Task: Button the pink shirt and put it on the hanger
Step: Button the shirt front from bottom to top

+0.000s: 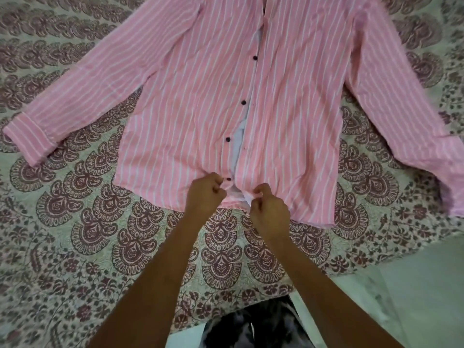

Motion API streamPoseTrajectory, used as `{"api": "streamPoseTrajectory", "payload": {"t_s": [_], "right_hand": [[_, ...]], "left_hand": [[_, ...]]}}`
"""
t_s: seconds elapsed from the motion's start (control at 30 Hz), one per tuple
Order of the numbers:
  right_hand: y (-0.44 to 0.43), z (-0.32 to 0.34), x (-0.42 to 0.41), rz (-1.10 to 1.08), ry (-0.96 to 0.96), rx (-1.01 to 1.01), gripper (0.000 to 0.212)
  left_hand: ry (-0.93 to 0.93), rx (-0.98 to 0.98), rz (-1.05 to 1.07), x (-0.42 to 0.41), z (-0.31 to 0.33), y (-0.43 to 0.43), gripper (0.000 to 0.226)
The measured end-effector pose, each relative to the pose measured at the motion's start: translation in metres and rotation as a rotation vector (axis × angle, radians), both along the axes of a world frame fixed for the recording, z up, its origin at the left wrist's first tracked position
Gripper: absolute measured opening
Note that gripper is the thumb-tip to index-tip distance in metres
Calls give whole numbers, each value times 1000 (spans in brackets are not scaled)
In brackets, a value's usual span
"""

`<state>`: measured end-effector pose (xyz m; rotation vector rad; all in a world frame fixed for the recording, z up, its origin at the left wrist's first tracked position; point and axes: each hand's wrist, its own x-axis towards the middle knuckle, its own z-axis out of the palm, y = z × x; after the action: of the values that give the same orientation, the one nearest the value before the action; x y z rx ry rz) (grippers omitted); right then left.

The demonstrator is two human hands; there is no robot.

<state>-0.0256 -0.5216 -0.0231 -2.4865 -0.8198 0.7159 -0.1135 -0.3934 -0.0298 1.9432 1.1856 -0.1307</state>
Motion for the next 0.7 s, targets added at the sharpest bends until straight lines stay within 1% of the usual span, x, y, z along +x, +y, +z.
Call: {"api": "streamPoseTrajectory", "payload": {"t_s": [0.07,0.13,0.17,0.2,0.27,0.3,0.33,0.37,0.4,0.43,0.47,0.5,0.57,0.63,0.7], "right_hand": [[-3,3,1,-5,75,54,18],[-5,3,-1,46,133,32,15],[-7,5,-3,84,162,-4,15],[-7,7,-5,121,193,-46,20],[-6,10,-11,150,229,-117,40],[-5,11,-13,141,223,-139,46],[-5,10,-15,132,201,-148,45],[-5,8,-15,129,165,-150,39],[-4,5,-17,134,121,-143,33],[-4,2,-19,142,80,-120,34],[-2,-1,-21,155,45,-90,41],[1,-4,-23,179,16,-68,48],[8,-10,-29,241,-27,-87,56],[15,-12,-31,248,-66,-153,52],[21,-11,-31,189,-76,-195,41]], "left_hand": [[-13,-92,-45,-14,10,1,20],[40,-124,-102,-28,19,1,22],[108,-111,-140,-35,20,1,21],[207,-101,-200,-39,20,3,21],[436,-96,-368,-42,23,5,22],[492,-80,-407,-42,25,5,23],[498,-52,-397,-41,26,4,23],[464,-13,-351,-38,29,4,22],[393,39,-284,-37,29,2,20],[298,72,-214,-35,29,1,16],[208,71,-160,-33,29,-1,14],[153,45,-130,-30,27,-4,17],[153,-1,-118,-27,17,-13,26],[155,-29,-62,-25,5,-18,28],[119,10,-32,-27,0,-17,16]]}}
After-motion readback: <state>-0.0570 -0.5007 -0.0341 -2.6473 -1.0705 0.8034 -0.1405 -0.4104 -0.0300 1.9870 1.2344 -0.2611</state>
